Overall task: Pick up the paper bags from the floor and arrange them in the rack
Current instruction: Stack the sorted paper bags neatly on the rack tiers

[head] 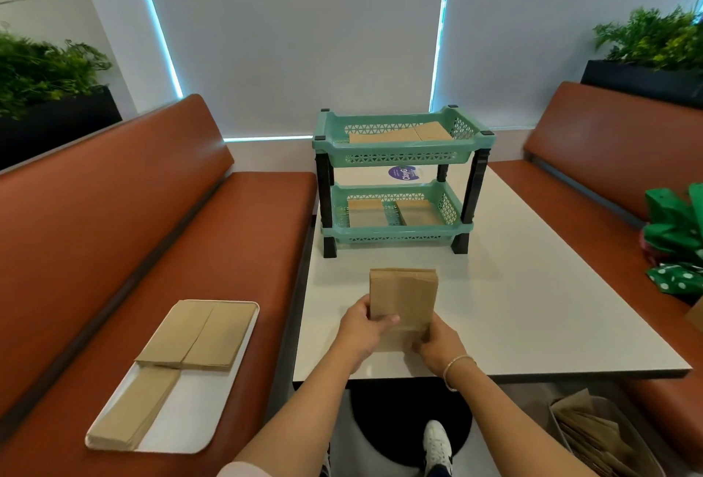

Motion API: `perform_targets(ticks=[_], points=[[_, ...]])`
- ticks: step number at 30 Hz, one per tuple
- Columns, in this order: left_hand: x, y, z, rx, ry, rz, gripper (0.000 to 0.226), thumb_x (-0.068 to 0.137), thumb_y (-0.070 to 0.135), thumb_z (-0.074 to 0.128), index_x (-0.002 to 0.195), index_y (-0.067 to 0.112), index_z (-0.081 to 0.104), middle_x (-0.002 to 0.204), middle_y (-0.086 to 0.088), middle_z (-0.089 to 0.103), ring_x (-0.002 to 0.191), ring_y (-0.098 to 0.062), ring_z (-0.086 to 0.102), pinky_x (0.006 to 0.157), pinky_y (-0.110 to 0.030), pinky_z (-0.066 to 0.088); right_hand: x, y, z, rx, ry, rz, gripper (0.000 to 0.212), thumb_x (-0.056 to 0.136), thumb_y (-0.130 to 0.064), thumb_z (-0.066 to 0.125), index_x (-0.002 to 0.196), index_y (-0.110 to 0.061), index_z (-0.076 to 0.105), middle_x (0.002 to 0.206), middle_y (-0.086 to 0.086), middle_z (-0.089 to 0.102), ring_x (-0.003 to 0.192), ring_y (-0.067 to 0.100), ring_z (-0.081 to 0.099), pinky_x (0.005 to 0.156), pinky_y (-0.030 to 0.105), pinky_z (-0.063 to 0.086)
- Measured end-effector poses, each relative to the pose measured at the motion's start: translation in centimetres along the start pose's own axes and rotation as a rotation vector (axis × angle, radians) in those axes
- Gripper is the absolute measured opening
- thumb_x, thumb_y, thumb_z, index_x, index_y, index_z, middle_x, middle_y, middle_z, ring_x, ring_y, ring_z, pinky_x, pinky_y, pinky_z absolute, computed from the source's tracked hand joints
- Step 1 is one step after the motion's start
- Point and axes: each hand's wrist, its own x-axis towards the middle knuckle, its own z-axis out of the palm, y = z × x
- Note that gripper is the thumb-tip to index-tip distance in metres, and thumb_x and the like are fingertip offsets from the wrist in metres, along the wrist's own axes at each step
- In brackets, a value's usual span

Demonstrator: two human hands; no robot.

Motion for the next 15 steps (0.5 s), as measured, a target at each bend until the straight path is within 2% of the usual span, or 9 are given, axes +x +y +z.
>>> perform_targets(ticks=[2,4,6,9,11,15], points=[[0.1,0.0,-0.2,-0.026,0.020,-0.009,0.040,0.082,0.009,0.071,0.118,0.017,0.055,0.110,-0.001,0.064,0.107,-0.020,0.059,0.095,-0.034,0.048,0.1,-0.1,-0.5,0.008,-0.012,-0.006,0.041,0.080,-0.005,0.062,0.119,-0.013,0.052,0.109,0.007,0.062,0.094,0.020,0.054,0.078,0.025,0.041],[0.4,0.7,-0.8,-0.103,0.056,0.009,0.036,0.077,0.002,0.074,0.108,0.014,0.060,0.104,-0.003,0.067,0.103,-0.022,0.061,0.092,-0.034,0.049,0.5,-0.3,-1.5,0.022,0.002,-0.011,0.027,0.078,-0.003,0.065,0.100,-0.016,0.056,0.097,0.004,0.061,0.090,0.021,0.055,0.077,0.028,0.044],[0.8,1.8,-1.9,-0.175,0.099,0.054,0.032,0.071,-0.003,0.076,0.094,0.015,0.063,0.094,-0.004,0.069,0.095,-0.024,0.063,0.090,-0.038,0.050,0.9,-0.6,-3.0,0.118,0.047,-0.019,0.024,0.076,0.001,0.067,0.083,-0.019,0.055,0.087,0.003,0.061,0.086,0.023,0.056,0.078,0.032,0.046],[1.3,2.9,-3.7,-0.159,0.140,0.127,0.024,0.071,-0.005,0.074,0.080,0.013,0.061,0.076,-0.002,0.064,0.077,-0.018,0.059,0.078,-0.032,0.048,1.2,-1.4,-5.2,0.298,0.112,-0.035,0.023,0.075,0.002,0.071,0.086,-0.012,0.057,0.084,0.002,0.059,0.080,0.020,0.053,0.072,0.026,0.046],[1.5,3.1,-4.3,-0.104,0.155,0.152,0.024,0.071,-0.008,0.073,0.076,0.013,0.061,0.072,-0.002,0.064,0.072,-0.017,0.058,0.071,-0.027,0.047,1.6,-2.1,-6.4,0.384,0.152,-0.054,0.025,0.075,0.004,0.070,0.092,-0.010,0.058,0.084,0.002,0.058,0.077,0.017,0.051,0.067,0.022,0.044],[1.8,2.7,-4.2,0.028,0.193,0.148,0.026,0.075,-0.004,0.070,0.076,0.019,0.059,0.076,0.000,0.066,0.078,-0.021,0.061,0.075,-0.035,0.052,2.0,-3.2,-6.9,0.450,0.207,-0.116,0.029,0.074,0.007,0.070,0.091,-0.012,0.059,0.087,0.003,0.058,0.080,0.019,0.051,0.069,0.025,0.047]])
